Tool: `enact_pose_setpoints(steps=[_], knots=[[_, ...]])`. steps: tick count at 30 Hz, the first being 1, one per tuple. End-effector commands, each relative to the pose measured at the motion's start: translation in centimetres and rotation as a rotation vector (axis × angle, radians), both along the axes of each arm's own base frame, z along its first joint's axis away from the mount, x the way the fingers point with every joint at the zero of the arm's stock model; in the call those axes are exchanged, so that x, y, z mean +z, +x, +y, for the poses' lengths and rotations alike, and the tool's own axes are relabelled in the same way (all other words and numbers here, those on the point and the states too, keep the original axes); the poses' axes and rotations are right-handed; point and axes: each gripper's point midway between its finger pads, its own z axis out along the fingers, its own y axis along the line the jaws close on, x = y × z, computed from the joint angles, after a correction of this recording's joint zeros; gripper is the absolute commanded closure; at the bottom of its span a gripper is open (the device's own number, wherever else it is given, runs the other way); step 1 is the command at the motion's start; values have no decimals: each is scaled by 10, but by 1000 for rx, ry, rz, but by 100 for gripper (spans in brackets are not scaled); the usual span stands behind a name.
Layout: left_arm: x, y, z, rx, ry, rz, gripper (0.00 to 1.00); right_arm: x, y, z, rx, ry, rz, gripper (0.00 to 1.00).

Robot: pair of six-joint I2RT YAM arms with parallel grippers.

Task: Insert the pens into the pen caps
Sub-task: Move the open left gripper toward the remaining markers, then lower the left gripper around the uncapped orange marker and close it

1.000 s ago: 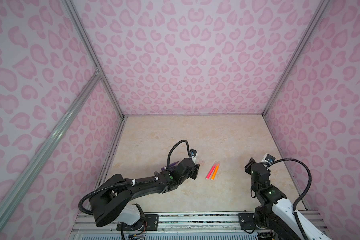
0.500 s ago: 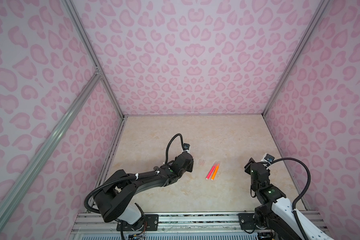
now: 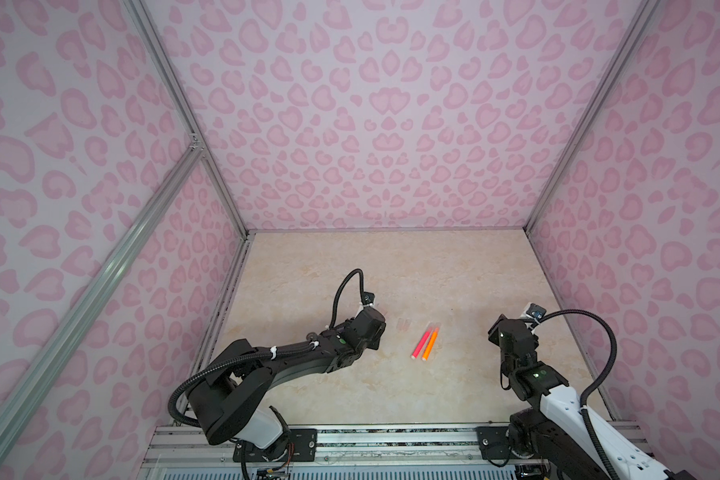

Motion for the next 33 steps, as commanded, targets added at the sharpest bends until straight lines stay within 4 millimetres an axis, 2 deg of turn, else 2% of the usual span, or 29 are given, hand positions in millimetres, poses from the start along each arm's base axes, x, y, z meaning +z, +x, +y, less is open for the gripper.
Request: enact_pose_setpoints(steps=[1,5,6,7,8,11,14,20,26,30,33], knots=[[-10,-8,6,-11,36,36,58,5,6,-1,-15,-4,-17,37],[-26,-9,8,-44,120,74,61,1,14,1,-24,-22,38,39],[-27,-8,9,-41,141,81,63,-1,16,1,-26,-27,50,39],[-26,-6,13,-20,156,69,69,-2,18,2,-28,-31,65,39],[-22,-5,17,10,151,41,69,-3,19,2,-31,-35,78,39],[-19,-14,14,6,71,20,68,-6,24,5,-26,-42,129,40],[-20,-16,13,8,91,17,68,-8,28,4,-41,-56,164,40],[-41,-30,-5,-58,105,71,69,-9,31,7,-34,-62,182,42],[-57,-28,2,-28,174,83,66,-6,27,10,-6,-47,144,41],[-60,-30,-1,-37,167,99,66,-4,22,10,2,-34,113,41],[-52,-30,-5,-46,153,81,65,-2,20,9,6,-24,88,41]])
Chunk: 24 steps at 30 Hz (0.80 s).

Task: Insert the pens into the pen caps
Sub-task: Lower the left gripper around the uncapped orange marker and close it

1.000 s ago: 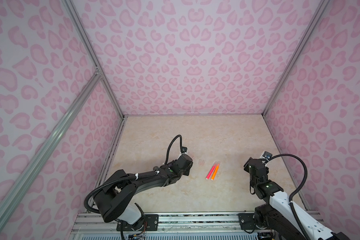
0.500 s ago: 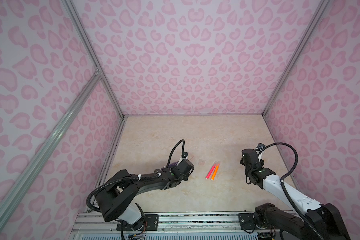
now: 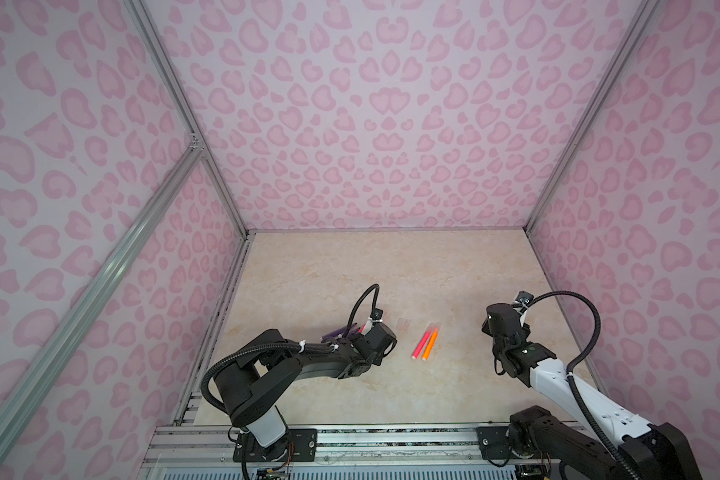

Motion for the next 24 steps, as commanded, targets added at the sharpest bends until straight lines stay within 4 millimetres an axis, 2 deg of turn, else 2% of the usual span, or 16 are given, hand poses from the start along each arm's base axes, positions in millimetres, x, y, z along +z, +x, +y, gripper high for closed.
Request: enact_pose_setpoints(steps=[1,3,7,11,17,24], knots=[[5,-4,0,-8,1,3,65,2,-2,-1,4,5,-31,41],[15,-3,-1,-8,-11,-26,59,4,-4,0,11,11,-44,40],[34,-1,7,17,-34,-92,57,4,-5,1,21,19,-57,40],[39,2,17,46,-22,-130,56,5,-4,2,26,20,-59,40],[21,7,8,30,26,-102,55,4,-5,2,29,23,-57,40],[9,13,3,34,62,-92,55,6,-9,1,28,29,-76,40]])
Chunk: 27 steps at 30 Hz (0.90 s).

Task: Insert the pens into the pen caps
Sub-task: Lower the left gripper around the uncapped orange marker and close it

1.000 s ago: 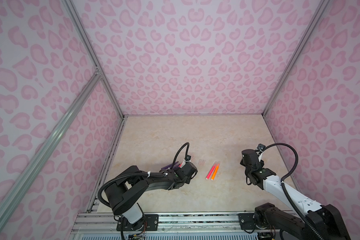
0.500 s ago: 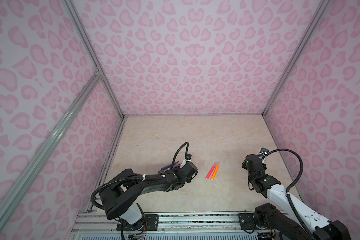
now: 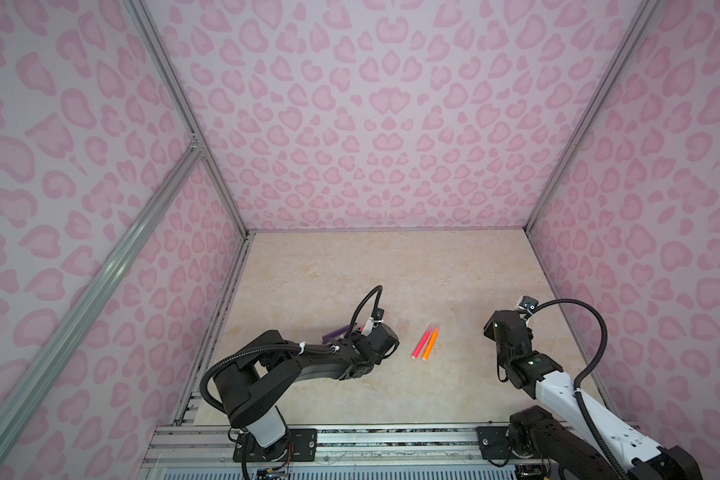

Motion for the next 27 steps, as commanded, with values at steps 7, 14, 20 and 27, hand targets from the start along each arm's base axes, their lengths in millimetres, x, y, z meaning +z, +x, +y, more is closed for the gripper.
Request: enact_pose_setpoints(steps=[7,14,20,27], knots=[[-3,2,-6,-19,-16,6,59,3,-3,-2,-3,2,-31,39],[-5,-2,-10,-42,-40,27,62,3,-4,-2,-3,4,-36,39],[-11,-5,-8,-48,-30,46,67,4,-5,-3,-4,4,-39,39],[-20,-8,-4,-29,-32,94,67,3,-5,-3,-5,6,-41,39]])
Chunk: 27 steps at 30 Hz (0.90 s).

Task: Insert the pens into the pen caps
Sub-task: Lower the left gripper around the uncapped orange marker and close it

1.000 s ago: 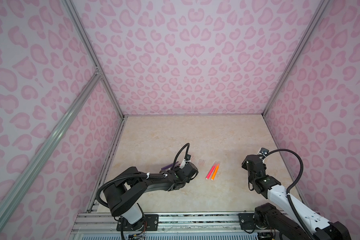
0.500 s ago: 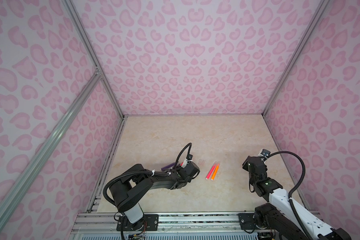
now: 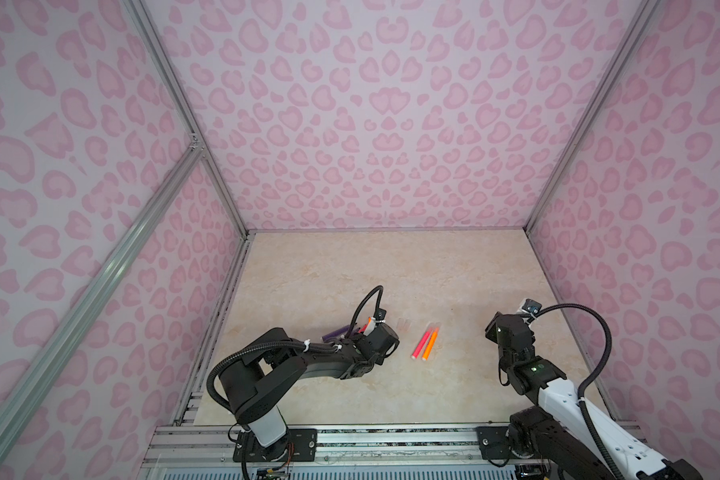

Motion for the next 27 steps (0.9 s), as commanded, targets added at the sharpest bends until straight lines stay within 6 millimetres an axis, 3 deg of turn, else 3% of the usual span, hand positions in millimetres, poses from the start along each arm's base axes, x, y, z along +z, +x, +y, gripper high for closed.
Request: enact_pose_setpoints(steps=[1,16,27], knots=[[-13,-8,6,4,10,67,67,-1,-1,-1,-6,-6,-3,39],[-19,-6,22,82,25,105,65,0,-2,-2,-7,-3,-9,39],[-29,-6,19,85,39,128,66,1,-3,-2,-7,-1,-17,39]])
